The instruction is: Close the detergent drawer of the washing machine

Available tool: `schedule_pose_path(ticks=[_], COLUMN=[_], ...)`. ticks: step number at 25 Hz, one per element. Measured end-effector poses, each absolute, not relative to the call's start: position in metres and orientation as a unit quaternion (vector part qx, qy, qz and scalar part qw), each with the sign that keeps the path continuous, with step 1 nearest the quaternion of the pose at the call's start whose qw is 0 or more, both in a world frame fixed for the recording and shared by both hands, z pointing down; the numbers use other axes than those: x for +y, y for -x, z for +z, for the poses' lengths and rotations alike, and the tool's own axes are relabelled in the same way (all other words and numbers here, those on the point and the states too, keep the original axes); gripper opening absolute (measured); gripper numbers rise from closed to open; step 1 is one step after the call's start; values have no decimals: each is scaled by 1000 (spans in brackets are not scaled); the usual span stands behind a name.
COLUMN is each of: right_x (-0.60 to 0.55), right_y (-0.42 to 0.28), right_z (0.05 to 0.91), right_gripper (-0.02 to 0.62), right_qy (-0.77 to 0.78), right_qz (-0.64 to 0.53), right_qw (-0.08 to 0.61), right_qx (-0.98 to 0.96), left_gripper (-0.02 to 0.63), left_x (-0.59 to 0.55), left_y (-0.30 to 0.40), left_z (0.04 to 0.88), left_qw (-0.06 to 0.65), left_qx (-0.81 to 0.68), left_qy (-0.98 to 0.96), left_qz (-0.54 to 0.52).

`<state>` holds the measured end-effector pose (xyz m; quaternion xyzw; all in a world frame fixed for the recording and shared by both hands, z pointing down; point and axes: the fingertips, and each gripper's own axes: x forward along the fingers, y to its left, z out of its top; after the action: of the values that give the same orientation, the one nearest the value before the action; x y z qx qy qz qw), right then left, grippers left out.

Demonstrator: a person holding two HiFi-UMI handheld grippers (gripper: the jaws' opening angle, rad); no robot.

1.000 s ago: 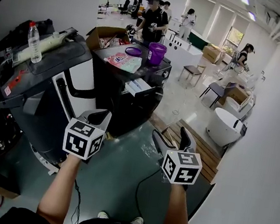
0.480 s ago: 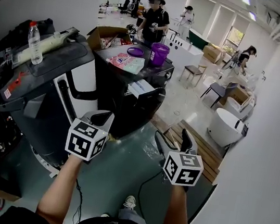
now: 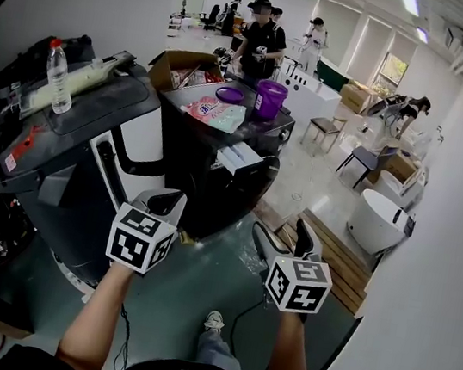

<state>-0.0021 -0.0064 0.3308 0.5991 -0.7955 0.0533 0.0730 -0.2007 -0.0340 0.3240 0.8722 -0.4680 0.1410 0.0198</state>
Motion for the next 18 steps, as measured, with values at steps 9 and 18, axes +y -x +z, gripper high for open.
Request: schedule_pose_path(ticks=[9, 18], right_x=[-44, -114], right_y=[-6, -24], right_z=[337, 340], right_gripper=[420, 419], right_qy=[-596, -582], right_qz=[52, 61], right_qw=[75, 78], right_qx=[-798, -807], left_gripper=[2, 2], left_x=[-69, -133], left_y=[188, 170], left_z=[330, 328], left_qw=[16, 24], left_qx=[-465, -476], left_qy=[-874, -867], left_qz=[140, 145])
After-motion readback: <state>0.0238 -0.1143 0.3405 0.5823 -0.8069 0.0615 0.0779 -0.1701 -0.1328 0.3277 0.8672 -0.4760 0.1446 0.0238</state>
